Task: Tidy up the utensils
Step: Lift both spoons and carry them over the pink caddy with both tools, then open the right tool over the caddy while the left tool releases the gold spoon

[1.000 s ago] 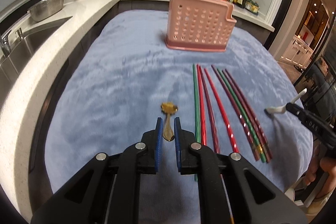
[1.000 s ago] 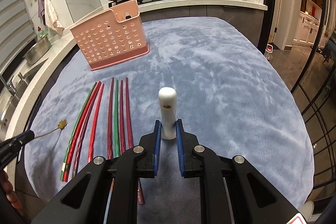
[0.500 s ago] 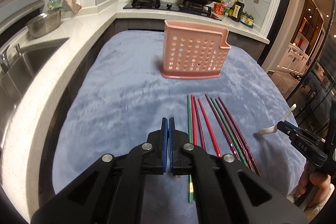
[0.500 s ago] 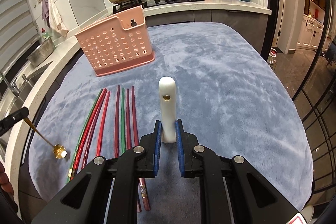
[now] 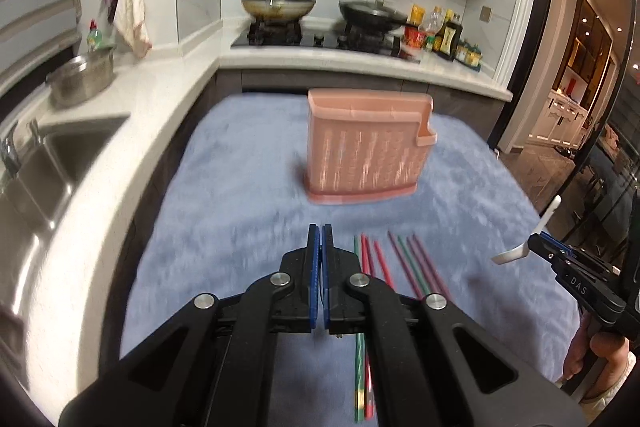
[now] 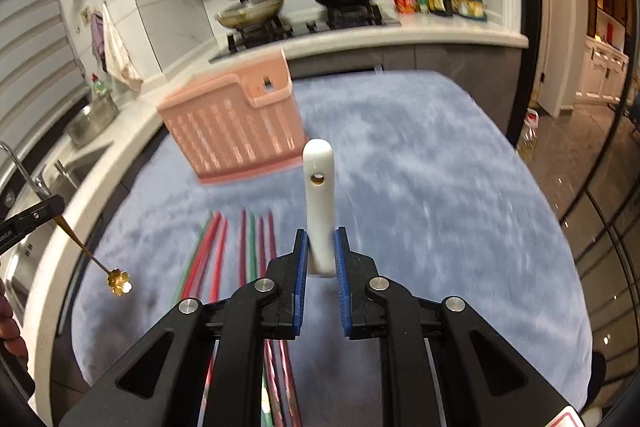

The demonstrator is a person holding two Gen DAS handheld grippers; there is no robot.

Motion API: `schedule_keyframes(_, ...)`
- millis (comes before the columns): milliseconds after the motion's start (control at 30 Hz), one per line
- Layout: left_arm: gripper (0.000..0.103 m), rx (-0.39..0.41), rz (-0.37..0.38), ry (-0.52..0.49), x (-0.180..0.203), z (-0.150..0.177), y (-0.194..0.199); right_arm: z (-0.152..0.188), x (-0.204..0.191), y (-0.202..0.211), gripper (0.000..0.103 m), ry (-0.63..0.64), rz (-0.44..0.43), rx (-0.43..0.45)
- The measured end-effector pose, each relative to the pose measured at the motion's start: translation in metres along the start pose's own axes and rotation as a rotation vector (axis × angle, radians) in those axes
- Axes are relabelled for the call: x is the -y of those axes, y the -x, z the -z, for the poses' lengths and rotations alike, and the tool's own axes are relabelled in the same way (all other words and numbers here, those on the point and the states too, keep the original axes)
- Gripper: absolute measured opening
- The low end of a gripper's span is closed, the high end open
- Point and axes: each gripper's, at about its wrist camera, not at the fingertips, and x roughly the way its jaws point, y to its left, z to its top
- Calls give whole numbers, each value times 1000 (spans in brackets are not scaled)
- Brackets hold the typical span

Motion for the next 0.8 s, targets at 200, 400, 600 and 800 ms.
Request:
schedule_keyframes(200,1,141,6,-6,4,-81,1,-72,-11,-17,12,-13,-81,91)
schedule_keyframes(400,1,250,1,-6,9,-147,-15,-130,-29,-59,12,-36,-146,126)
schedule_keyframes(600,1,222,17,9,10,-168,-58,-144,-41,-107,11,-40,-143,81)
schedule_keyframes(800,1,148,14,28,2,-158,-100,-138,-41,-136,2,-34,-135,34)
